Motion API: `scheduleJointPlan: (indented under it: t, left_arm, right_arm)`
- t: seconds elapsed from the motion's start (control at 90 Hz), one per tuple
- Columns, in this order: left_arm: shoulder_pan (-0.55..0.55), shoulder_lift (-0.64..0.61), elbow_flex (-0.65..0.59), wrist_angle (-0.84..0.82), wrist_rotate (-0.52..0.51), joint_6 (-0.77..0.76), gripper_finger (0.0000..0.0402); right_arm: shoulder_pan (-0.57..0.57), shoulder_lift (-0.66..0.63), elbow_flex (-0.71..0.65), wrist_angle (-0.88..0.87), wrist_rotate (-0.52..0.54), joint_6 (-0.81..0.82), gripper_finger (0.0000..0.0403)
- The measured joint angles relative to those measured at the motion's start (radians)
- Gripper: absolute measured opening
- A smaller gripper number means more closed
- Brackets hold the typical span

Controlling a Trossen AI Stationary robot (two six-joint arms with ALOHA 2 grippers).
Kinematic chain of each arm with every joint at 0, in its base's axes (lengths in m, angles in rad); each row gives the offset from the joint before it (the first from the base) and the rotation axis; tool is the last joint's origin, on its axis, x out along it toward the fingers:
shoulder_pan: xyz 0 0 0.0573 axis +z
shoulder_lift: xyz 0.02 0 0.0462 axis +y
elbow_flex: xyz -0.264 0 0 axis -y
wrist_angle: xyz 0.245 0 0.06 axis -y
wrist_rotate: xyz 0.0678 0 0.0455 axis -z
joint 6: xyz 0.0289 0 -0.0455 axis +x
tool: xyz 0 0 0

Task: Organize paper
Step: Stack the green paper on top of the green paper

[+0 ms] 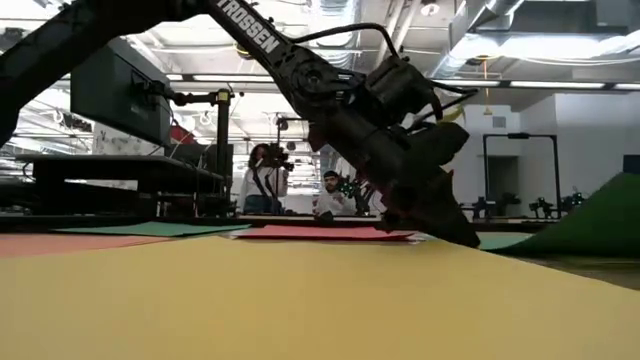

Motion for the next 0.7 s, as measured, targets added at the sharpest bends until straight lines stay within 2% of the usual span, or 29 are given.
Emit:
scheduleJointPlan:
  t: [0.1, 0.2, 0.522, 0.7]
  left_arm:
    - [0.0, 0.0, -0.001, 0.001, 0.0, -0.005, 0.0]
    - [-0.001, 0.0, -0.001, 0.0, -0.001, -0.006, 0.0]
    - [-0.002, 0.0, -0.002, 0.005, -0.002, -0.007, 0.0]
    - [-0.003, -0.005, -0.005, 0.09, 0.017, -0.007, 0.0]
  right_arm:
    - [-0.009, 0.0, 0.0, 0.004, 0.0, 0.038, 0.0227]
    - [-0.012, 0.0, 0.0, 0.009, -0.001, 0.055, 0.0199]
    - [-0.03, 0.0, 0.0, 0.019, -0.029, 0.043, 0.0016]
    - [-0.03, 0.0, 0.028, -0.026, -0.1, 0.045, 0.0001]
